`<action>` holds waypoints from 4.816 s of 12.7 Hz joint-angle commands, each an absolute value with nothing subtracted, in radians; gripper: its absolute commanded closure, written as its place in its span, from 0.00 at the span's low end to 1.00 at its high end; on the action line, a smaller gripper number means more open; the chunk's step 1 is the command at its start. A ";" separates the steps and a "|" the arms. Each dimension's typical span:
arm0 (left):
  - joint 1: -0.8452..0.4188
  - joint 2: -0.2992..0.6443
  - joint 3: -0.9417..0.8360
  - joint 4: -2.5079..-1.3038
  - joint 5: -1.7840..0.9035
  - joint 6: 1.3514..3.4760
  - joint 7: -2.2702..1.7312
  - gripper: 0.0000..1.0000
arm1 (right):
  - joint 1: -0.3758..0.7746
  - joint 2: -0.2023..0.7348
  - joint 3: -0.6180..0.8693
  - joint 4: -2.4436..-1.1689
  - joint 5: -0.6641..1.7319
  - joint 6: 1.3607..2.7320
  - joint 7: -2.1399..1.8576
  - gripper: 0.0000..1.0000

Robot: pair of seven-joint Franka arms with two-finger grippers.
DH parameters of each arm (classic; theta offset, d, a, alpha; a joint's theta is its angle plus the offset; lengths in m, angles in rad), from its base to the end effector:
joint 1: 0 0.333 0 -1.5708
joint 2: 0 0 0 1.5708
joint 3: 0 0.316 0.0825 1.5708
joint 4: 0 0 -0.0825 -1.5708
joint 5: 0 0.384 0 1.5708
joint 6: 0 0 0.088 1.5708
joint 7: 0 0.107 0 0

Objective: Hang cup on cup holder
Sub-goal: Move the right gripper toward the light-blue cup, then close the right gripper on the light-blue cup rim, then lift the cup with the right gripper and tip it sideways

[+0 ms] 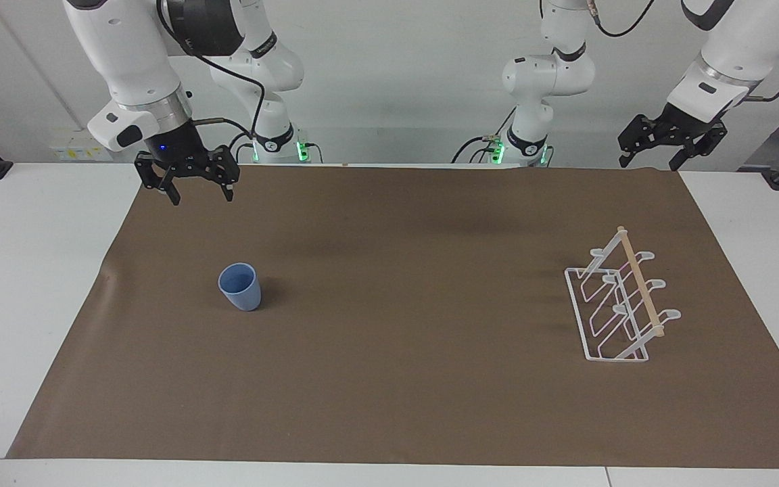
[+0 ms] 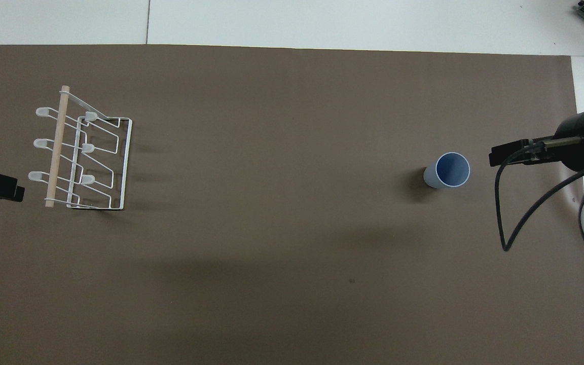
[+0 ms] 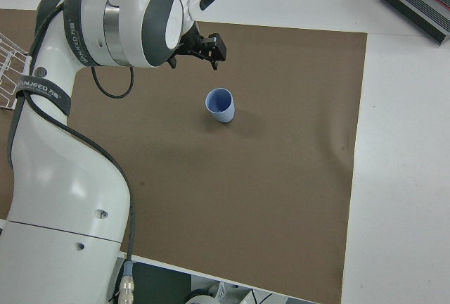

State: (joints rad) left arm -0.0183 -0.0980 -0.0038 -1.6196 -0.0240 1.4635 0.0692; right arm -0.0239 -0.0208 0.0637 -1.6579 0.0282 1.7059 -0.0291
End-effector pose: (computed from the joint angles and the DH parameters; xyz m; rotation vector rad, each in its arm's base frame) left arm 0.5121 -0.0142 0.6449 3.1120 -0.1450 -0.0896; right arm 0.5591 0.0253 0.6068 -3.1110 -0.1028 -0.1068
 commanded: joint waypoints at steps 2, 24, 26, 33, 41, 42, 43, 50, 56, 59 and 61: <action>-0.008 -0.114 -0.014 -1.624 -0.028 1.466 0.046 0.00 | -0.034 -0.051 0.072 -1.697 0.023 1.720 -0.012 0.00; -0.012 -0.120 -0.015 -1.632 -0.028 1.488 0.074 0.00 | -0.014 -0.008 0.075 -2.115 0.012 2.201 -0.011 0.00; -0.012 -0.120 -0.015 -1.632 -0.028 1.488 0.074 0.00 | 0.015 0.015 0.075 -2.169 0.012 2.302 -0.009 0.00; -0.012 -0.120 -0.014 -1.634 -0.028 1.488 0.074 0.00 | 0.064 0.057 0.075 -2.226 0.012 2.437 0.048 0.00; -0.012 -0.120 -0.014 -1.634 -0.028 1.488 0.072 0.00 | 0.040 0.067 0.074 -2.253 0.011 2.477 -0.020 0.72; -0.012 -0.120 -0.014 -1.634 -0.028 1.488 0.072 0.00 | 0.038 0.067 0.074 -2.252 0.011 2.474 -0.018 0.88; -0.012 -0.120 -0.014 -1.634 -0.028 1.489 0.072 0.00 | 0.035 0.067 0.074 -2.252 0.011 2.470 -0.018 1.00; -0.011 -0.120 -0.012 -1.634 -0.028 1.486 0.071 0.00 | 0.018 0.067 0.075 -2.240 0.011 2.424 -0.018 1.00; -0.009 -0.120 -0.012 -1.634 -0.028 1.486 0.069 0.00 | 0.018 0.034 0.074 -2.001 0.012 2.070 -0.018 1.00; -0.011 -0.120 -0.012 -1.634 -0.028 1.486 0.069 0.00 | 0.020 -0.007 0.075 -1.898 0.023 1.913 -0.018 1.00; -0.011 -0.120 -0.012 -1.634 -0.028 1.485 0.069 0.00 | 0.021 -0.052 0.075 -1.881 0.025 1.849 -0.020 1.00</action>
State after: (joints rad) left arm -0.0184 -0.1012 -0.0100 -1.6169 -0.0240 1.4741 0.0636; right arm 0.0326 -0.0180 0.0676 -1.8965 0.0265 1.8994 -0.0020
